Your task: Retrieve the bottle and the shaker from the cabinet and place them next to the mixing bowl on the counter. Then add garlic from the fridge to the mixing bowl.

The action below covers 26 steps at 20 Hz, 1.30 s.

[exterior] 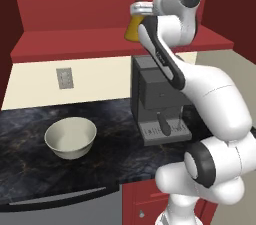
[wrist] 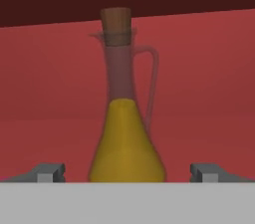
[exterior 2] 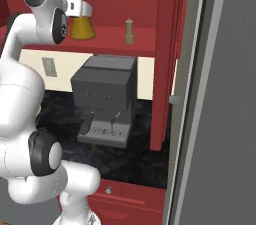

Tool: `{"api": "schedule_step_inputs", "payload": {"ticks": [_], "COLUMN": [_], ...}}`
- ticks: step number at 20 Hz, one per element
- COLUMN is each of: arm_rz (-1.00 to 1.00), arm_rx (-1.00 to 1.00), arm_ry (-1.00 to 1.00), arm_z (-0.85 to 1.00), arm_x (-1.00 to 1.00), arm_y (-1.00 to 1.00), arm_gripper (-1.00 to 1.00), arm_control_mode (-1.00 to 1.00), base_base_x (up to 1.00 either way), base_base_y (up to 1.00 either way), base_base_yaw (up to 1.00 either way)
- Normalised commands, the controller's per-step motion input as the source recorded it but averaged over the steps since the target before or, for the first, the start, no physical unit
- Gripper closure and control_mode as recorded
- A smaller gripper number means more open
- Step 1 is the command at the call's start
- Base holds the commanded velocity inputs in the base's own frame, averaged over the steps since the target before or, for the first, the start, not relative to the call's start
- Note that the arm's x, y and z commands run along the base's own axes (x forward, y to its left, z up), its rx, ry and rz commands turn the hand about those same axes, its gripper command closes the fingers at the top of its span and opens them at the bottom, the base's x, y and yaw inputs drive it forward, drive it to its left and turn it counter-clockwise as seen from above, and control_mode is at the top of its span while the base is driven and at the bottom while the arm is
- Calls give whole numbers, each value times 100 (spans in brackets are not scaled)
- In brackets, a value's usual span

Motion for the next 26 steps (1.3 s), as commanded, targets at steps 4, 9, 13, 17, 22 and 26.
{"api": "schedule_step_inputs", "payload": {"ticks": [4,9,13,17,22,26], "arm_rz": [0,0,0,0,0,0], "arm_rx": [-5,-2,0,0,0,0], "arm_ry": [-12,-8,4,0,0,0], "arm_z": [-2,-4,0,0,0,0], "arm_x": [26,32,55,47,15,26], "arm_y": [2,9,11,0,0,0], "arm_gripper": [-100,-100,-100,-100,-100,-100], "arm_control_mode": [-100,-100,-100,-100,-100,-100], "base_base_x": [0,0,0,0,0,0], "base_base_y": [0,0,0,0,0,0], "base_base_yaw": [0,0,0,0,0,0]}}
